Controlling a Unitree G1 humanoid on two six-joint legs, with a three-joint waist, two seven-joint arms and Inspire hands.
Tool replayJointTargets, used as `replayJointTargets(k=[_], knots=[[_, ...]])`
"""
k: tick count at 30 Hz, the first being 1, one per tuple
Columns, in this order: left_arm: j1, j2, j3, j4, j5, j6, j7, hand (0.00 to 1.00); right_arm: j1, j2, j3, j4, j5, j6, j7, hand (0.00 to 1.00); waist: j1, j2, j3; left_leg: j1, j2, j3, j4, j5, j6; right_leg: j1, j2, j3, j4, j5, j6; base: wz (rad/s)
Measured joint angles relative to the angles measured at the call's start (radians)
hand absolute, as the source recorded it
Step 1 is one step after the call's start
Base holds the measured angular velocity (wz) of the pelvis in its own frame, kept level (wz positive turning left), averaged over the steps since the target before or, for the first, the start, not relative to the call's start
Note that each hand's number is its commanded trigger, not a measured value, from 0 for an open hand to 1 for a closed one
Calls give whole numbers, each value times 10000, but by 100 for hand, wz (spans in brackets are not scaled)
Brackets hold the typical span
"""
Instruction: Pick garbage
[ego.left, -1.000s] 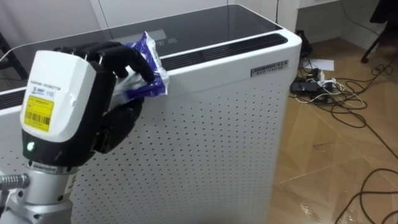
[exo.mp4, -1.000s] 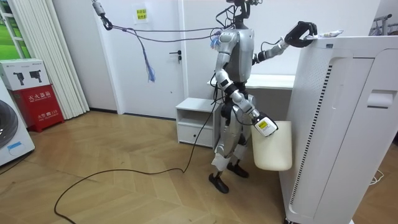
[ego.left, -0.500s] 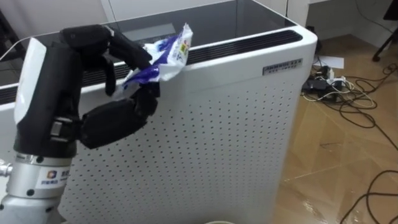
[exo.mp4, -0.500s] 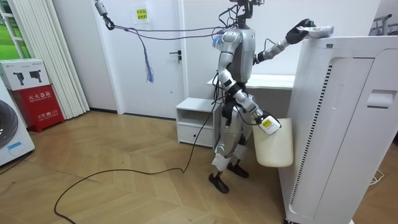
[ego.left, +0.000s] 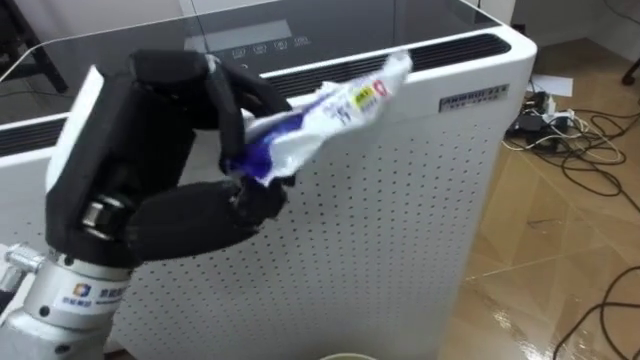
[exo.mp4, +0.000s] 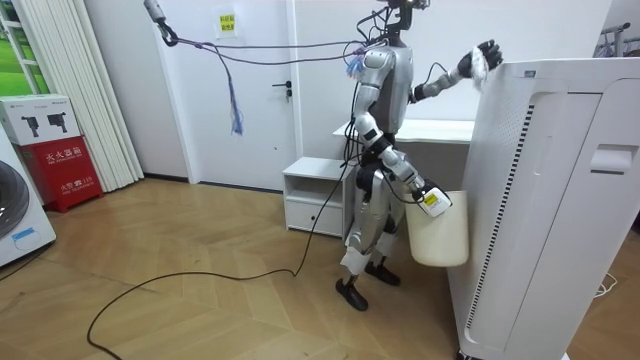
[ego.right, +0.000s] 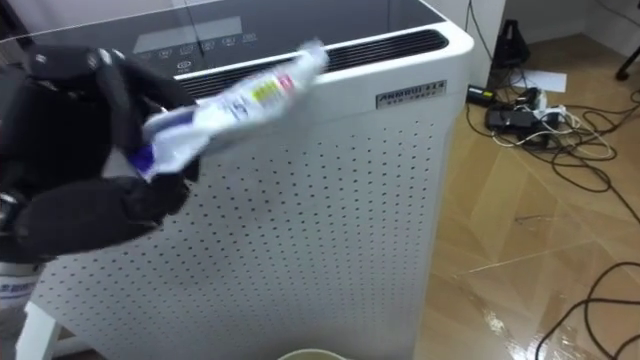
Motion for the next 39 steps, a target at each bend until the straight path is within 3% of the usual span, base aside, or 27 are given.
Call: replayJointTargets(k=[7, 11, 14, 18, 23, 26, 32, 37, 38, 39], knots=[[139, -6, -1043, 1423, 255, 269, -1050, 100, -300, 137, 210, 540, -18, -3, -372, 100, 23, 28, 61, -879, 62, -17, 246, 80, -9, -925, 16, 2, 384, -5, -40, 1], [111, -55, -1470, 2746, 619, 336, -1270, 100, -1207, 167, 412, 1565, -14, -109, -405, 100, -32, -32, 105, -1450, 89, -48, 371, 223, -22, -1468, 25, -106, 530, 43, -138, 7], [113, -168, -1642, 3560, 731, 623, -1539, 100, -1645, 177, 522, 2040, -9, -109, -536, 100, -35, -55, 128, -1929, 86, -263, 512, 285, -50, -1886, 31, -279, 679, 50, -155, 17], [130, -401, -1777, 4325, 824, 652, -1909, 100, -2141, 247, 613, 2097, 11, -113, -571, 100, 46, -117, 170, -2466, 128, -264, 489, 455, -73, -2447, 41, -337, 737, 127, -269, 2], [138, -607, -2326, 5198, 883, 652, -1926, 100, -2637, 512, 613, 2338, 67, -227, -599, 100, 20, -140, 184, -2862, 179, -211, 507, 516, -115, -2907, 66, -314, 881, 147, -308, 0], [142, -651, -2628, 5423, 1490, 653, -1957, 100, -2948, 631, 621, 2617, 59, -293, -684, 100, 32, -197, 221, -3132, 183, -208, 510, 592, -121, -3239, 44, -254, 1041, 143, -316, 0], [-125, -692, -2745, 6813, 1813, 657, -2052, 100, -3222, 526, 1003, 2820, 381, -309, -719, 100, 29, -317, 287, -3182, 171, -224, 506, 616, -111, -3252, 55, -259, 1031, 142, -319, 2], [-225, -696, -2752, 7096, 2655, 665, -2074, 100, -3227, 507, 1001, 2911, 387, -309, -683, 100, 35, -356, 277, -3337, 179, -142, 503, 679, -89, -3430, 32, -267, 1071, 153, -338, 1], [-258, -696, -2756, 7107, 2876, 675, -2074, 60, -3226, 516, 1005, 2922, 387, -308, -675, 100, 31, -355, 277, -3404, 181, -125, 509, 692, -84, -3514, 20, -267, 1118, 156, -343, -4], [-315, -696, -2765, 7107, 3040, 699, -2074, 0, -3228, 518, 1005, 2921, 387, -308, -674, 100, 31, -353, 276, -3483, 183, -116, 532, 701, -82, -3622, 4, -267, 1198, 155, -342, -3]])
